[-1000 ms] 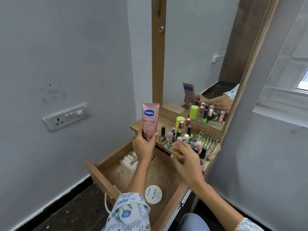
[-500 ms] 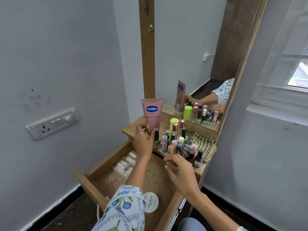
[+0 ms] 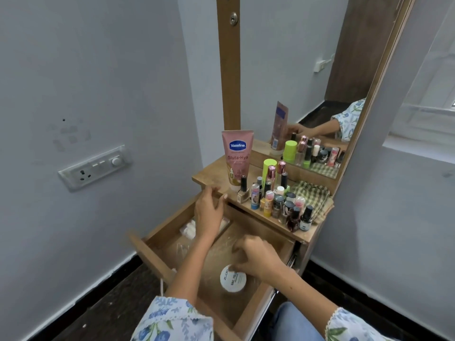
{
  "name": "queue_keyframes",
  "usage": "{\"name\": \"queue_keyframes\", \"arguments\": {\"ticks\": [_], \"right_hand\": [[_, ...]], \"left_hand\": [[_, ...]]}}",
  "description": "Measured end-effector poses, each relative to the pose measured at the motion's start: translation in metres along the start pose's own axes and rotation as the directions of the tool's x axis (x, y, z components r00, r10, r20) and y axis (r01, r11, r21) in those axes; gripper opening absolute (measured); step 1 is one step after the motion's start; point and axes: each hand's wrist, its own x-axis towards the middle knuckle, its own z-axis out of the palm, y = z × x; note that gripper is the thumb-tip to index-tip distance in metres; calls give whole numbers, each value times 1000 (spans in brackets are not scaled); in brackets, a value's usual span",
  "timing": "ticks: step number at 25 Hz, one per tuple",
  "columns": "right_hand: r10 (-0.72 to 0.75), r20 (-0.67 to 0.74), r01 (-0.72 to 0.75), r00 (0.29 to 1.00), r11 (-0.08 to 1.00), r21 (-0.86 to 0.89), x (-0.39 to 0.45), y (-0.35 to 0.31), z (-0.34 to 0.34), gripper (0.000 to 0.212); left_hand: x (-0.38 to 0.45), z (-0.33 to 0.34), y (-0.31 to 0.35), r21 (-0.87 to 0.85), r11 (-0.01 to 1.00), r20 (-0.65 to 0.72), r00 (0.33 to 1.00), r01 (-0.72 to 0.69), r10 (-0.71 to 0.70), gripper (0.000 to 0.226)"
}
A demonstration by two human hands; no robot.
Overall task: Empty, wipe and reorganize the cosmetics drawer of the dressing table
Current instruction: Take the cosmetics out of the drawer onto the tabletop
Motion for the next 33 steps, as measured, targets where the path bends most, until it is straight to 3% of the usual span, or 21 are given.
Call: {"name": "queue_keyframes", "arguments": {"ticks": [2,5,8,10,13,18,23,28,33], "right_hand": [[22,157,9,987,980,-198,3,-12,12,57],[42,202,32,979,937,-348,6,-22,30,60],[42,143,7,989,947,-322,9,-24,38,52],[54,81,-31,995,964,-263,8,-21,40,51],[73,-56,-81,996,985,-149,3,-13,40,56],[127,-181,-125,975,992,24,-1,-6,42,53],[131,-195,-127,972,991,34,-3,-5,46,52],[141,-198,-135,970,990,42,-3,-5,48,52],[176,-268,-154,947,983,101,-4,-4,48,51]], "left_hand": [[-13,-21,-16,94,995,116,993,-42,31,30],[-20,-46,-40,338,940,253,966,-46,-44,35],[-19,-50,-52,537,843,364,900,9,-242,30],[-19,-44,-53,651,758,426,846,-41,-320,29],[-18,-35,-62,751,657,433,803,-71,-409,45],[-20,-34,-64,710,704,437,793,-14,-425,78],[-24,-30,-64,718,696,405,803,17,-438,96],[-23,-24,-62,757,654,362,841,-14,-401,87],[-31,-46,-45,616,785,252,927,67,-277,81]]}}
